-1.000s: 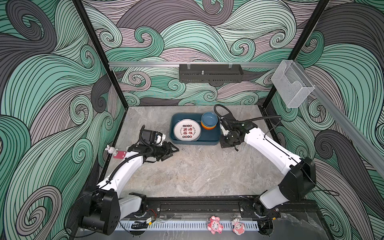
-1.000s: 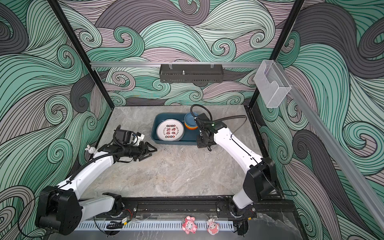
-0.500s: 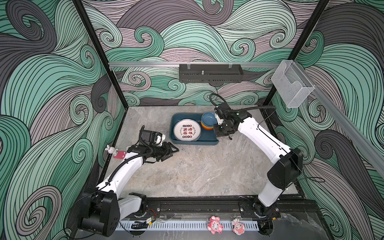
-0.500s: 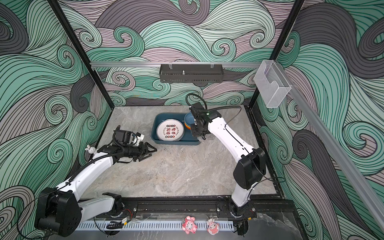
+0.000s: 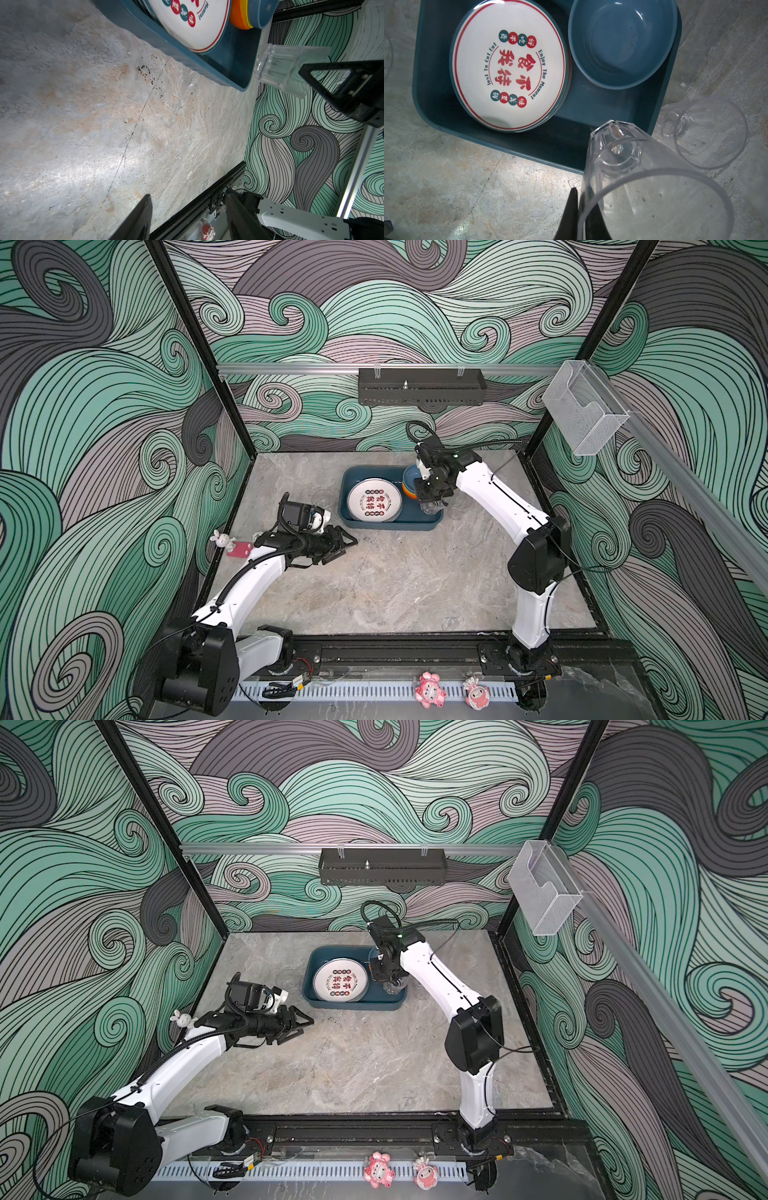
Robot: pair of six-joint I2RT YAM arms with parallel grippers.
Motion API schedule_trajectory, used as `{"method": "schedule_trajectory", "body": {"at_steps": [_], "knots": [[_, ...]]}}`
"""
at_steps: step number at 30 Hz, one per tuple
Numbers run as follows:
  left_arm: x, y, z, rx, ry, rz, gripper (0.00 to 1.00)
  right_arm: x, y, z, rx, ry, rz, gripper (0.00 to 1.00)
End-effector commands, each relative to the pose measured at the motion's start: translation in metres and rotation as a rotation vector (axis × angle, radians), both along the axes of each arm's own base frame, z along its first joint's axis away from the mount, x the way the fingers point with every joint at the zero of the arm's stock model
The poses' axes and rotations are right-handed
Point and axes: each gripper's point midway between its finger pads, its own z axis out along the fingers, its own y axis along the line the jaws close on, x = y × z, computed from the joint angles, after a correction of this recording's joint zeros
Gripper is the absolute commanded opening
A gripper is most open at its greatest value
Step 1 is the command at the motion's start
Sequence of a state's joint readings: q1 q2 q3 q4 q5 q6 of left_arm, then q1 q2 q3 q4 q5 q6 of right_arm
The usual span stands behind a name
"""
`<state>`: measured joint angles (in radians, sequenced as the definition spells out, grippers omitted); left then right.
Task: Place the mixed dishes into the plastic bin
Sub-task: 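Lift the clear cup and carry it over the bin beside the blue bowl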
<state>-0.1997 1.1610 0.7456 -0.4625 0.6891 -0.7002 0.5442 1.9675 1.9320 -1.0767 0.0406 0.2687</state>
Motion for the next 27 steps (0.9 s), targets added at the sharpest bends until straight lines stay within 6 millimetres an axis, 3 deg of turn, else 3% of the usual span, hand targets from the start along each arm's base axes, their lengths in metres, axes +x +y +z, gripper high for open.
{"method": "schedule_trajectory", "body": {"at_steps": [1,27], "knots": [[-0.003,-0.004,0.002,-0.012,-0.006,-0.013,0.60,0.003,0.007,-0.001,0.009,0.009,0.014,0.00],[-0.004,-0.003,-0.005,-0.009,0.016,-0.007,0.60,0.015,0.028,-0.067,-0.036,0.121,0.033,0.00]]}}
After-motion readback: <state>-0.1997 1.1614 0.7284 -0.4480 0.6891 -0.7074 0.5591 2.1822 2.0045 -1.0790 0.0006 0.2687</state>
